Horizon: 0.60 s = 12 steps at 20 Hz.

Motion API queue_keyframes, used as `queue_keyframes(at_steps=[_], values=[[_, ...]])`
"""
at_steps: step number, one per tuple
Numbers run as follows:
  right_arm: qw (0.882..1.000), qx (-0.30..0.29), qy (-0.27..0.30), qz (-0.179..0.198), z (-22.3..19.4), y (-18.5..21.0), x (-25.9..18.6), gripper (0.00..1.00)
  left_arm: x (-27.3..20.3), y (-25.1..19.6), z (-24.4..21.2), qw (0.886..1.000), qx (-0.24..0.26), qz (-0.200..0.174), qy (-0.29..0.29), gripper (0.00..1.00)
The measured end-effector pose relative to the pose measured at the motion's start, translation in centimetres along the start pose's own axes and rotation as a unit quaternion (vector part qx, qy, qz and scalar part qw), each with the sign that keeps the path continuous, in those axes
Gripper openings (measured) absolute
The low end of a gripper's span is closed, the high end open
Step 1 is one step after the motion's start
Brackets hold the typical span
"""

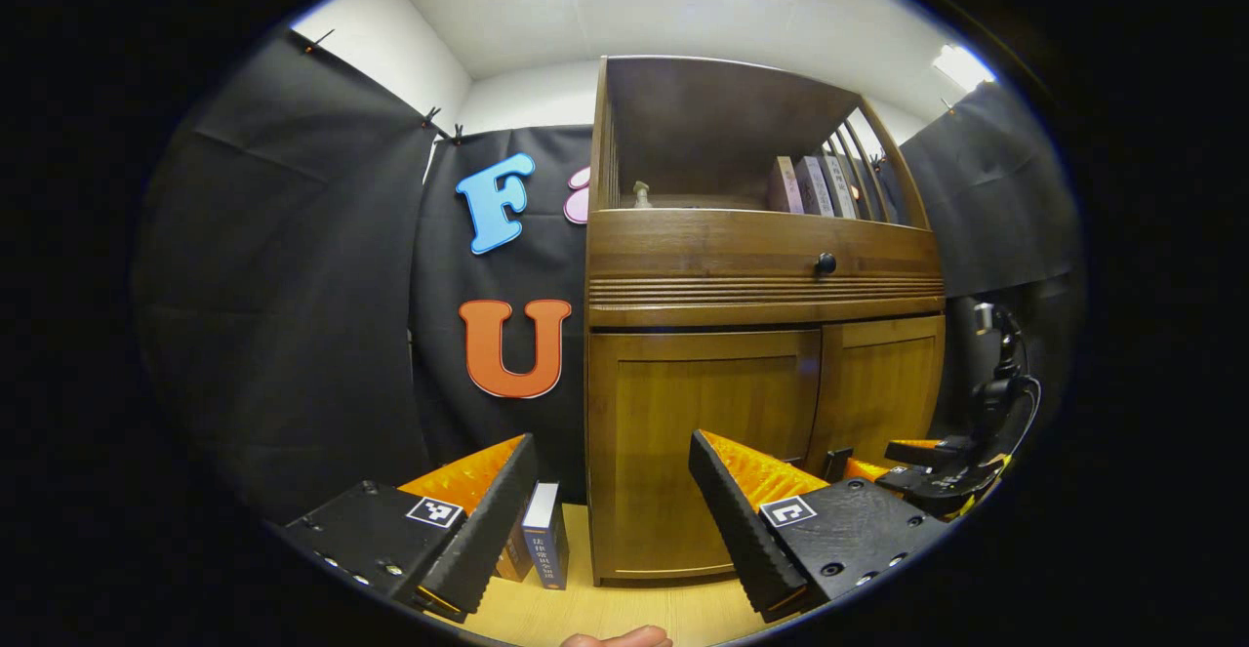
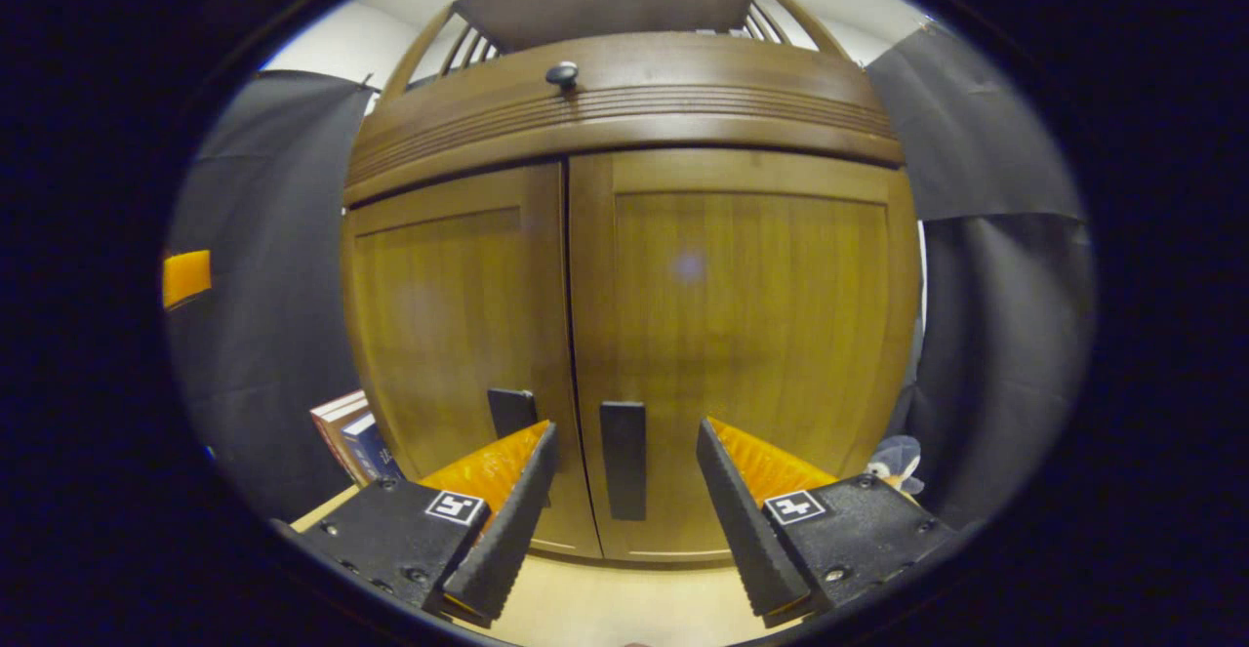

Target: Open the right door of the double-door shoe cabinet with the right hand, and open the left door with the left hand.

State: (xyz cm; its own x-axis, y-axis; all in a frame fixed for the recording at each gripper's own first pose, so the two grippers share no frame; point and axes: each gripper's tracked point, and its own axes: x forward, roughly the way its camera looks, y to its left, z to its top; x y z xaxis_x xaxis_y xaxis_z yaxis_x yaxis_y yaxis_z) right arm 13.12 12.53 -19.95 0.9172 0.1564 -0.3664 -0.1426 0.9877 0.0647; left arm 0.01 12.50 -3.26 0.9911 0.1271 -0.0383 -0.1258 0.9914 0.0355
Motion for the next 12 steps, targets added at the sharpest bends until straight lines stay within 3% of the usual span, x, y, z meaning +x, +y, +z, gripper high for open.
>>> queue_keyframes(at_steps=[6,9,10,12], values=[[0.998,0.043,0.046,-0.016,-3.5,-0.6,4.4,0.8,1.0,0.2,-0.6,1.0,0.008,-0.018,0.006,0.95],[0.997,0.05,0.046,-0.027,-4.0,-0.5,5.4,0.64,1.5,0.5,-1.1,1.0,0.007,-0.026,0.011,0.95],[0.997,0.051,0.045,-0.031,-4.1,-0.4,5.7,0.65,1.7,0.6,-1.2,0.999,0.007,-0.029,0.014,0.95],[0.997,0.051,0.044,-0.045,-4.4,-0.6,6.3,0.56,2.0,0.9,-1.7,0.999,0.008,-0.033,0.019,0.95]])
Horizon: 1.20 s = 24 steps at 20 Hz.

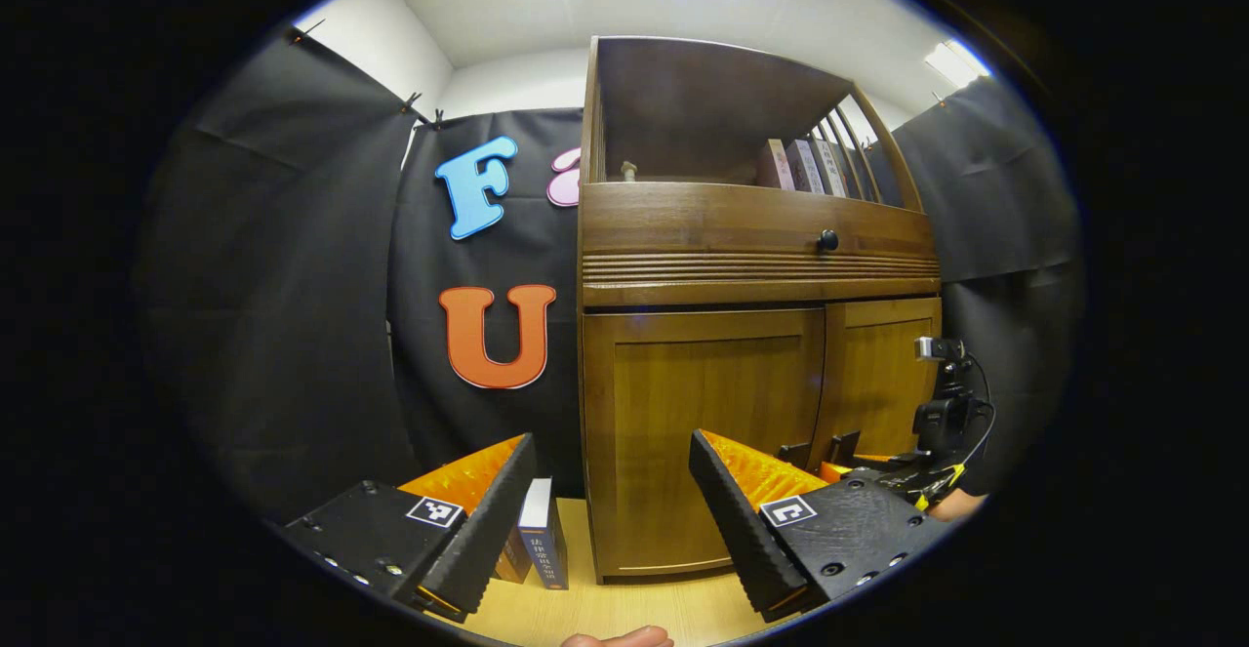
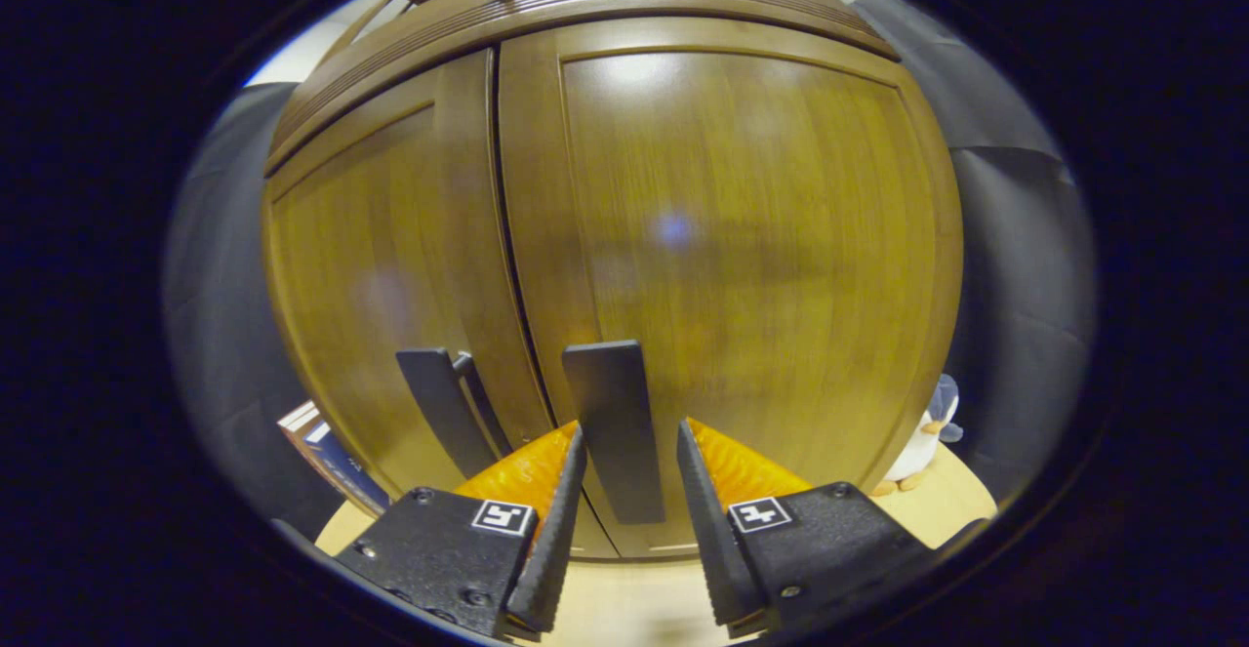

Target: Open the right door of the double-door shoe cabinet with the right hand, and open the left door with the left hand.

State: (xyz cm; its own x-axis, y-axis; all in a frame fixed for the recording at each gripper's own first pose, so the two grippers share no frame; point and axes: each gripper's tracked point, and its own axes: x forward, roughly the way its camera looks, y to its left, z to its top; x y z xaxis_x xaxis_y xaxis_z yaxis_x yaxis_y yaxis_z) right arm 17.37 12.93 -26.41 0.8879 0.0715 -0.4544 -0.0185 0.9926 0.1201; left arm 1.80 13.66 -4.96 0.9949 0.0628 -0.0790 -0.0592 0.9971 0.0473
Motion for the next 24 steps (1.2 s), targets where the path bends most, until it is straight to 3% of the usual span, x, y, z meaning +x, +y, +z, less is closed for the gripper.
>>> queue_keyframes(at_steps=[4,5,13,24], values=[[0.999,0.031,-0.006,-0.006,-0.1,0.4,0.8,0.5,0.5,0.4,-0.6,1.0,0.0,-0.01,0.008,0.95],[0.999,0.029,-0.012,-0.008,0.1,0.3,0.7,0.43,0.7,0.4,-0.8,1.0,0.001,-0.012,0.01,0.95],[1.0,-0.003,-0.008,0.0,-0.2,0.1,-0.1,0.28,-0.4,-1.2,-0.6,1.0,-0.002,-0.002,0.008,0.95],[0.998,-0.02,-0.004,0.064,-1.6,-1.1,-5.6,0.27,-3.3,-6.3,0.2,1.0,0.011,0.001,0.003,0.95]])
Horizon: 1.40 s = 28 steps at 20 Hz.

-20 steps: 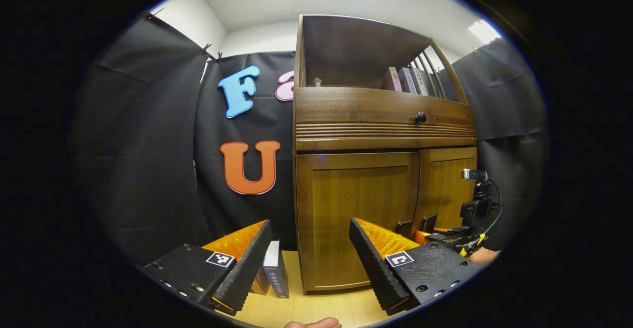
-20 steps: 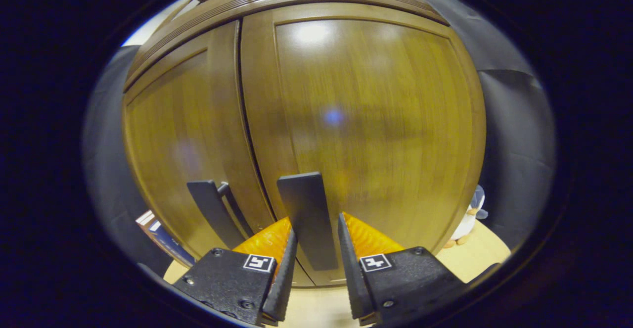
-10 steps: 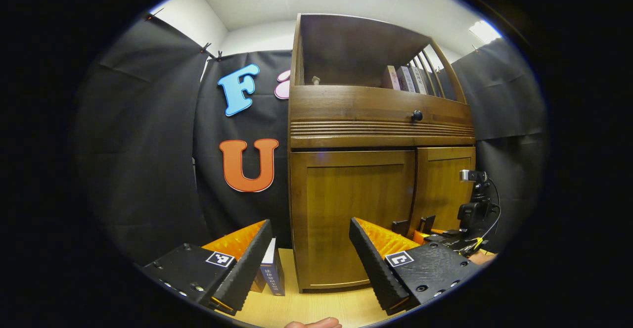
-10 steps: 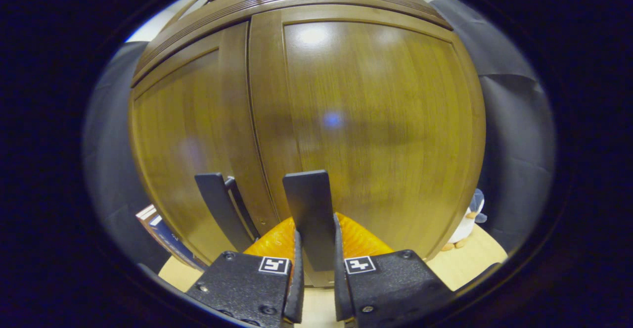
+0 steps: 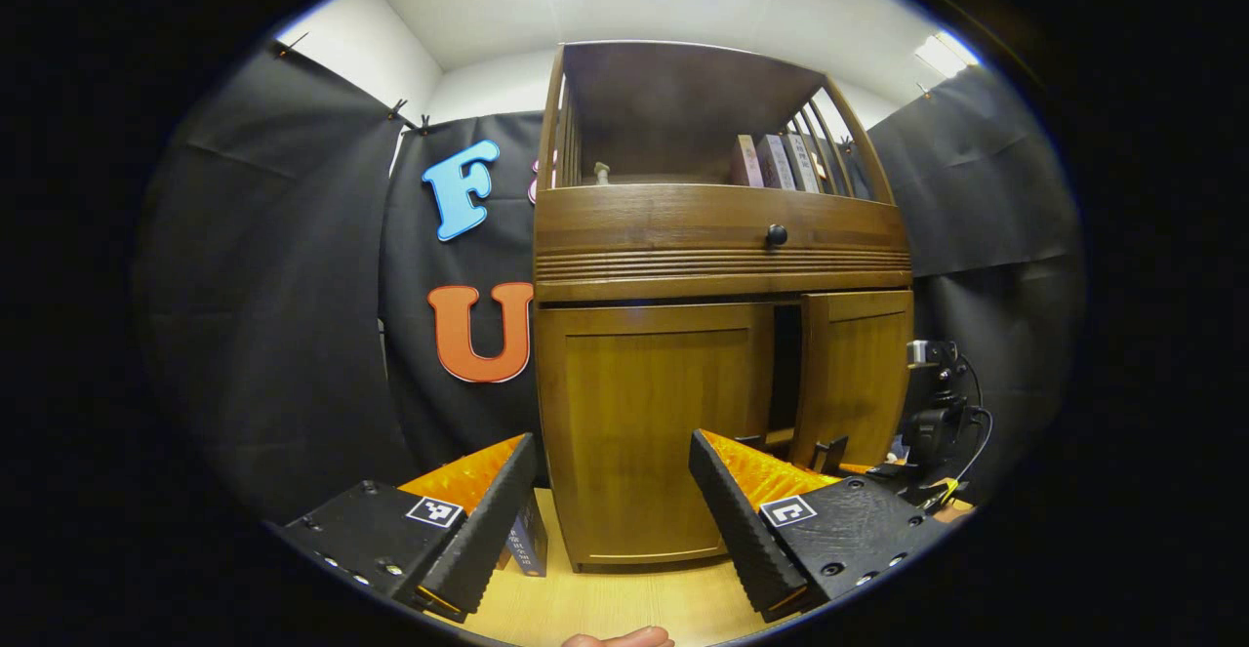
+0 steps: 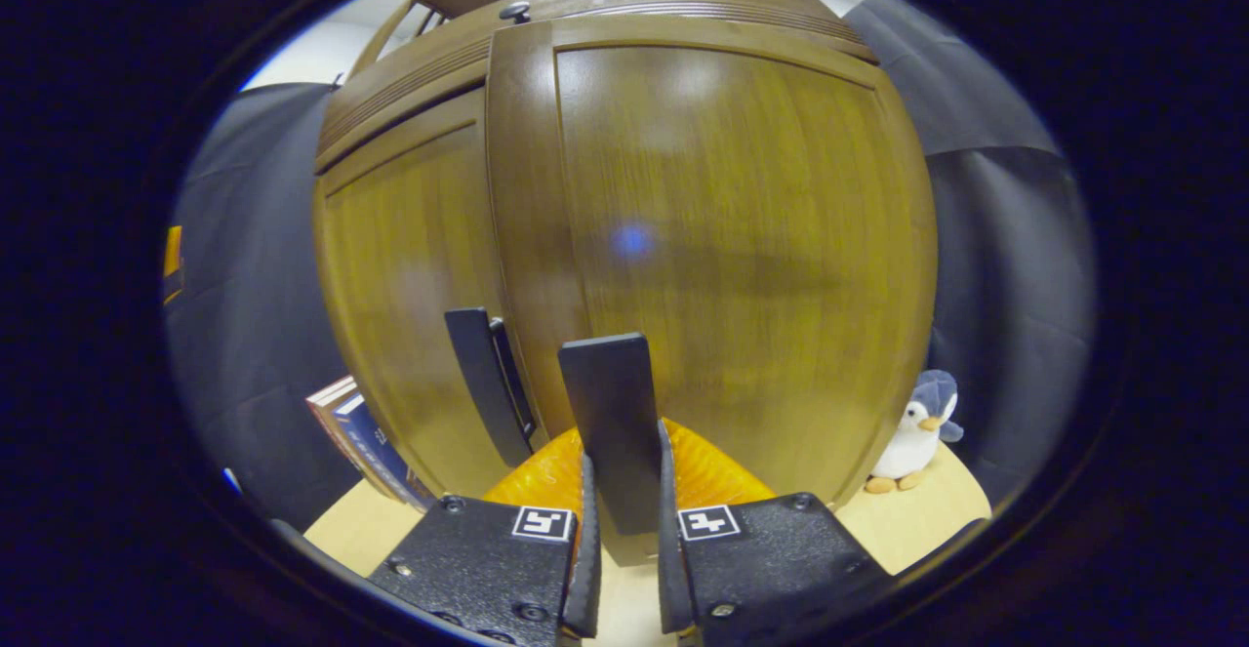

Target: Open the right door of the double-door shoe cabinet with the right hand, and open the left door with the left hand.

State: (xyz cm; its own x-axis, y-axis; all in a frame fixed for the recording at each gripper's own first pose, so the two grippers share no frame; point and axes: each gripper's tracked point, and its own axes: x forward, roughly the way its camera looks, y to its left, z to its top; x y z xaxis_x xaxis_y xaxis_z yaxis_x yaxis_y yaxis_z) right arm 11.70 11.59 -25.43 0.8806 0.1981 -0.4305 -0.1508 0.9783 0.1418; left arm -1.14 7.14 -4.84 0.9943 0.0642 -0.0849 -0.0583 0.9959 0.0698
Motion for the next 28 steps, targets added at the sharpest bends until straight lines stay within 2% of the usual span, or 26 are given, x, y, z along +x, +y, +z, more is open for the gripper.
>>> queue_keyframes(at_steps=[13,16,17,18,28], values=[[0.999,-0.03,-0.01,0.031,-1.3,-2.4,-6.0,0.27,-1.0,-4.9,0.0,1.0,0.014,-0.021,0.003,0.95],[0.999,-0.029,-0.014,0.028,-1.7,-3.2,-7.5,0.26,-1.0,-5.8,0.0,1.0,0.016,-0.026,0.003,0.95],[0.999,-0.031,-0.016,0.027,-1.7,-3.6,-8.0,0.26,-1.0,-6.2,-0.1,0.999,0.016,-0.029,0.003,1.0],[0.999,-0.032,-0.016,0.025,-1.9,-3.9,-8.5,0.27,-1.0,-6.5,-0.2,0.999,0.016,-0.032,0.004,0.95],[0.999,-0.034,-0.023,-0.011,-2.5,-7.9,-13.0,0.26,-0.6,-9.5,-0.7,0.998,0.015,-0.053,0.011,0.95]])
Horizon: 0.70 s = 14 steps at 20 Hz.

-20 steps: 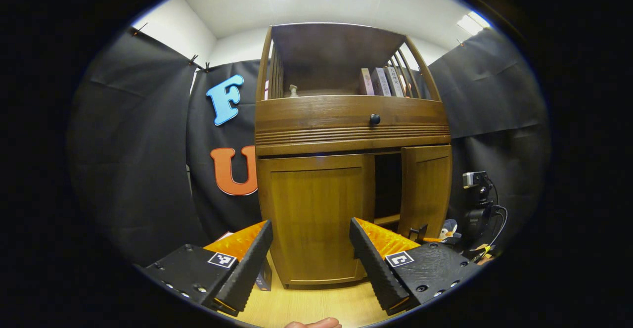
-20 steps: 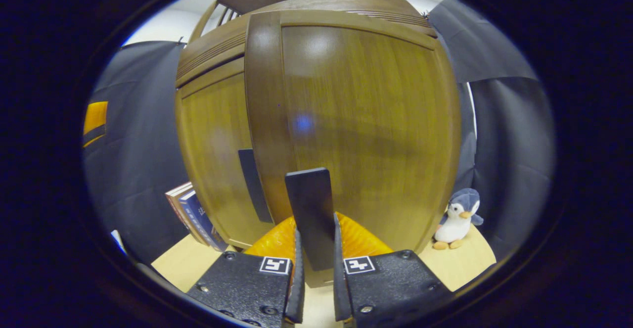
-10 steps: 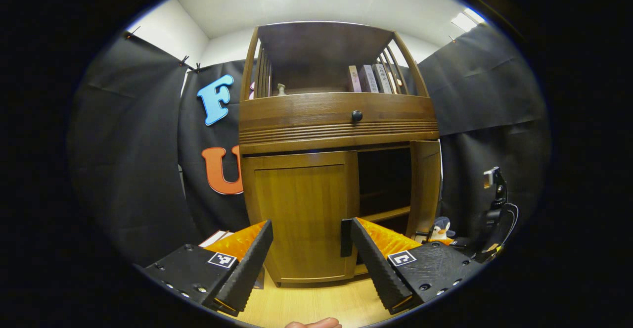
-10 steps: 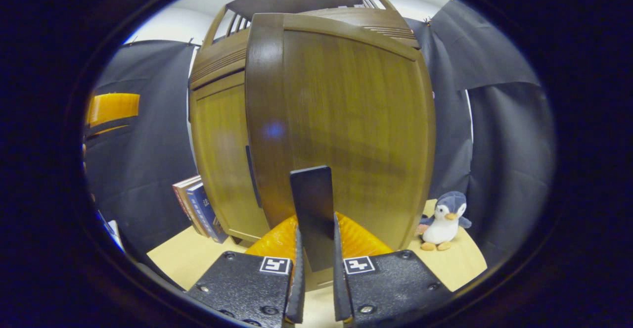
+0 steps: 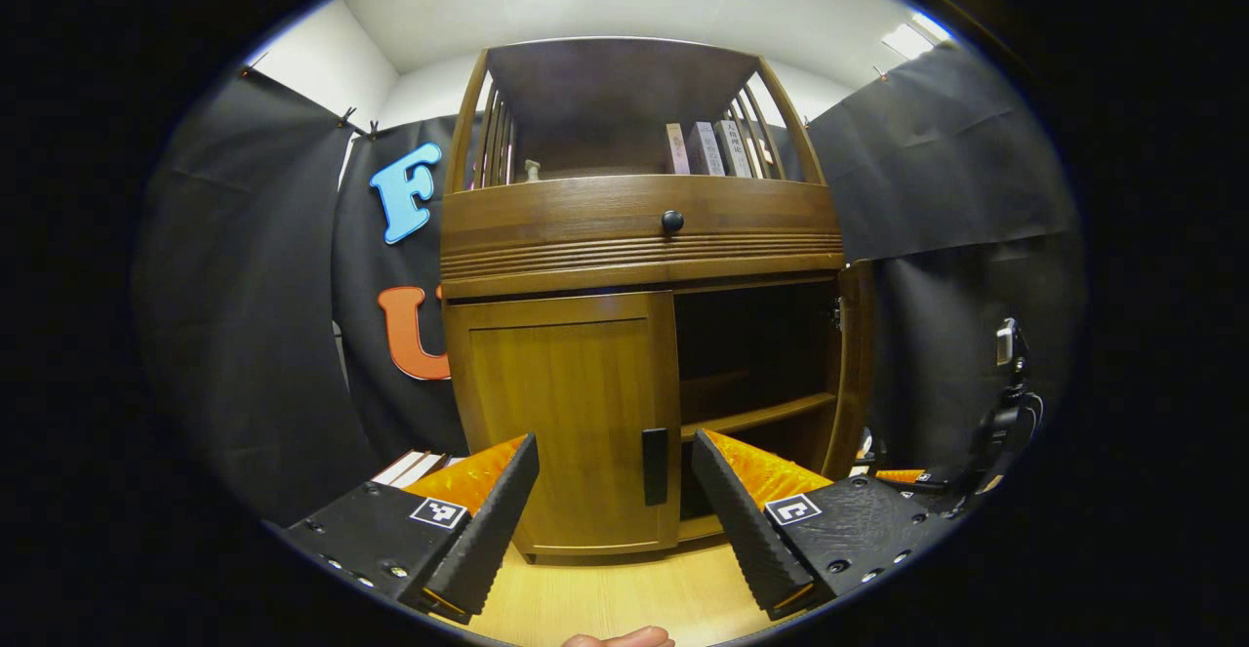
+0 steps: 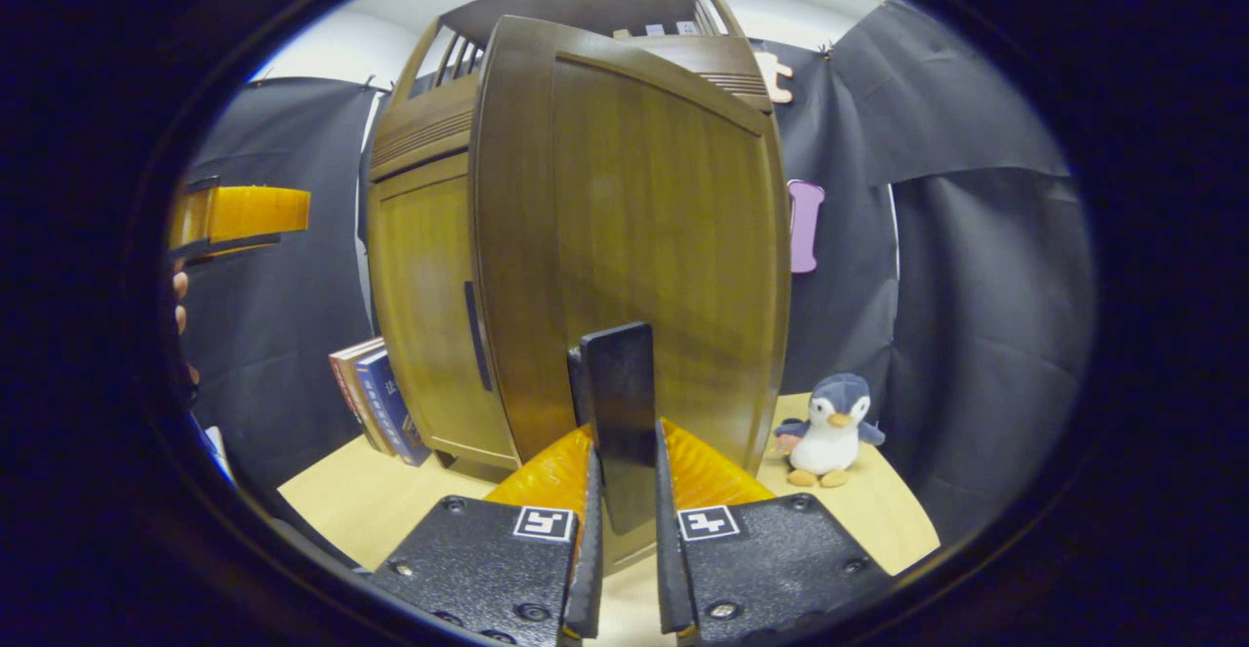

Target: Open the right door of the double-door shoe cabinet with the right hand, and open the left door with the left hand.

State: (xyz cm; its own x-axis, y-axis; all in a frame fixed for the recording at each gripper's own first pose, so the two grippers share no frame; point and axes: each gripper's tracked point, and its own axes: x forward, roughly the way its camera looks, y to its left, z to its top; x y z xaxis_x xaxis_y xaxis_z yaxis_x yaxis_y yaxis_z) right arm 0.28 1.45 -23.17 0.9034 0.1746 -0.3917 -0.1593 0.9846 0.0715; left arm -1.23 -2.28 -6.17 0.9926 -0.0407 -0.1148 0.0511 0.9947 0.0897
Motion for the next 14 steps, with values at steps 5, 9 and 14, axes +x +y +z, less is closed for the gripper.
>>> queue_keyframes(at_steps=[5,9,14], values=[[1.0,-0.009,-0.001,-0.022,-0.2,-2.1,-1.6,0.24,0.8,-2.6,-0.4,1.0,0.002,-0.023,0.007,0.95],[0.999,-0.001,-0.002,-0.034,-0.4,-3.9,-2.7,0.22,1.3,-4.3,-0.6,0.999,0.005,-0.039,0.009,0.95],[0.998,-0.001,-0.005,-0.057,-0.5,-6.0,-3.8,0.18,2.3,-5.7,-1.1,0.999,0.003,-0.052,0.011,0.95]])
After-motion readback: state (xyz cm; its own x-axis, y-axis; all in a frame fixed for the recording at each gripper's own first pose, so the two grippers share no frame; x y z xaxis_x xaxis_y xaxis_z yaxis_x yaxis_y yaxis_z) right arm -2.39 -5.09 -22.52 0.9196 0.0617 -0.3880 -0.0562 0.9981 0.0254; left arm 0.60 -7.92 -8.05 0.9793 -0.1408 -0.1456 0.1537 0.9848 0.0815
